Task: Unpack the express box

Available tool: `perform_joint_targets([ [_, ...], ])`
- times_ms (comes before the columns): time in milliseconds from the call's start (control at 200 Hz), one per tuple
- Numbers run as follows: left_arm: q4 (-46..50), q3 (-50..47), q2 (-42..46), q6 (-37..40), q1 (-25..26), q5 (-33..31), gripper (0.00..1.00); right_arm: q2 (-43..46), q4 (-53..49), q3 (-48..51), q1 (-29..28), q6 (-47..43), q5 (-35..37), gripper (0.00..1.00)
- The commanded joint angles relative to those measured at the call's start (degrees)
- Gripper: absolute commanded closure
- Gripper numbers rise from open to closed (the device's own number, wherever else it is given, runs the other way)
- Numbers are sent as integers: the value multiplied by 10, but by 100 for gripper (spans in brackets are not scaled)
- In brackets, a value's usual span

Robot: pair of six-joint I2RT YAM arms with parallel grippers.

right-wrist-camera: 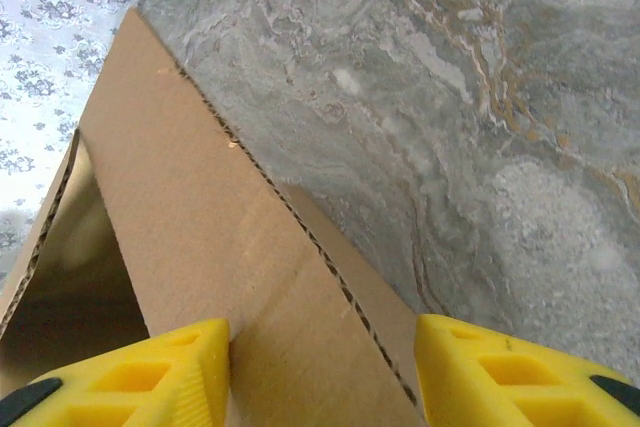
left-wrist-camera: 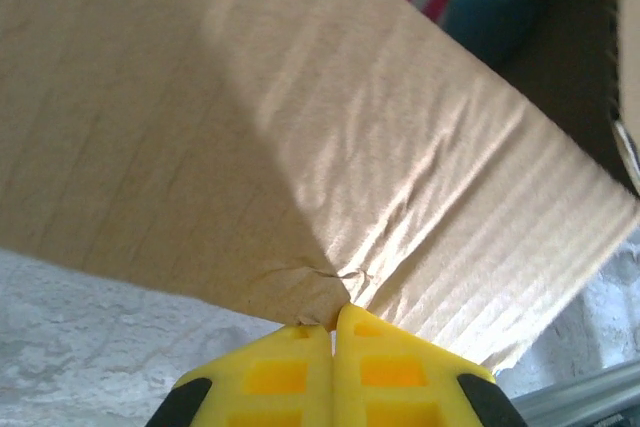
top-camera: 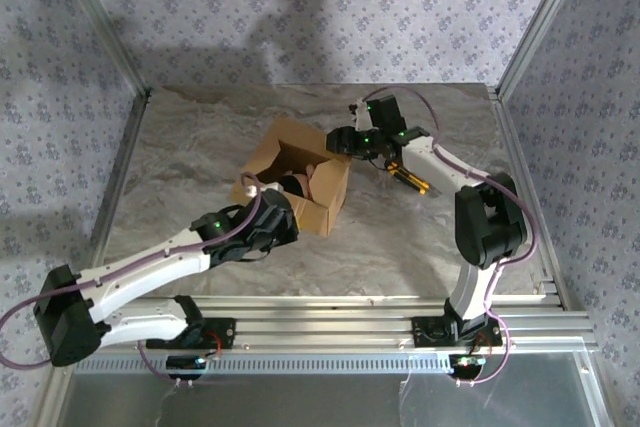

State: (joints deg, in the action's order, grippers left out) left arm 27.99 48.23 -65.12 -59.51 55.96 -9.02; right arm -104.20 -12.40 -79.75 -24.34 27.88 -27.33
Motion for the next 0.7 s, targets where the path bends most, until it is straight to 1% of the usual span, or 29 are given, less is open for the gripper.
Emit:
perform_joint_targets([
  [0,48,44,-13,32,14,-3,94,-36,-67,-24,-15,-32,46,49],
  [95,56,59,0,45,15,8,89,-35,-68,-33,-18,-41,57,48],
  [170,66,70,13,46,15,23,83,-30,-71,-41,-15,-49,58,44],
  [300,105,102,34,58,18,35,67,-11,-82,-52,-13,-64,65,39],
  [395,183,136,41,74,18,26,53,14,-81,-45,-14,-69,80,35],
  [480,254,169,44,89,18,9,51,39,-71,-29,-16,-66,95,32],
  [585,310,199,58,100,16,-14,50,69,-71,-19,-19,-70,118,29],
  [695,357,244,70,123,-4,-42,49,104,-84,-16,-21,-75,153,27],
])
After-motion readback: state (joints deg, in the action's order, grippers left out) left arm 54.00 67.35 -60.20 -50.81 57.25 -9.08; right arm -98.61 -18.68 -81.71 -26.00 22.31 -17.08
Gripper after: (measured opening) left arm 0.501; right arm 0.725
